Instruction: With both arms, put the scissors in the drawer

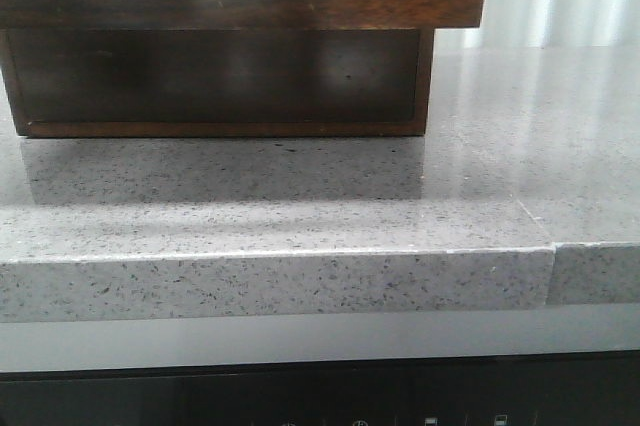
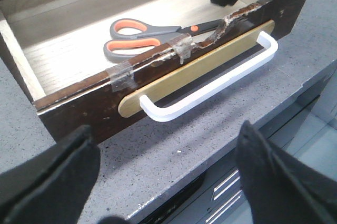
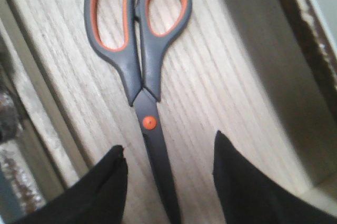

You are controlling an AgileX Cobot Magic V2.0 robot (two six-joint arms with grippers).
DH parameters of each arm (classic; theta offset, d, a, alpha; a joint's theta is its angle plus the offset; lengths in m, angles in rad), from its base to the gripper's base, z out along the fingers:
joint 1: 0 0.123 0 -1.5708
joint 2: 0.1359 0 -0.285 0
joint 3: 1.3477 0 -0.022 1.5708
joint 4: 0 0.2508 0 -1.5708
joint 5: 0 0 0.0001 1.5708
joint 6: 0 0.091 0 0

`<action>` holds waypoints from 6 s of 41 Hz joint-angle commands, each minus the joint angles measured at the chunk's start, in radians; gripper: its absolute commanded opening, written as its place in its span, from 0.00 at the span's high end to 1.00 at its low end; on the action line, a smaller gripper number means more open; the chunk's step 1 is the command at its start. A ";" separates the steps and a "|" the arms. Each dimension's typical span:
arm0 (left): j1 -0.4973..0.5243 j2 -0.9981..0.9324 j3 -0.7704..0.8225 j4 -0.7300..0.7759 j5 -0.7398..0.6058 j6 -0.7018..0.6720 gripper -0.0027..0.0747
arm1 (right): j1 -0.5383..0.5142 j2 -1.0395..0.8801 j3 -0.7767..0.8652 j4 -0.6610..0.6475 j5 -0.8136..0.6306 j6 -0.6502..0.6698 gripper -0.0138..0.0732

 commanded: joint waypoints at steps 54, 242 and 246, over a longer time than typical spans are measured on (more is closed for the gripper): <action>-0.007 0.007 -0.032 -0.003 -0.080 -0.010 0.29 | -0.002 -0.908 0.667 -0.024 -0.247 0.326 0.38; 0.532 -0.577 0.940 -0.011 -0.944 -0.004 0.99 | -0.623 -1.504 1.450 -0.043 -0.838 0.325 0.98; 0.532 -0.577 0.940 -0.011 -0.944 -0.004 0.99 | -0.658 -1.579 1.578 -0.043 -0.894 0.325 0.98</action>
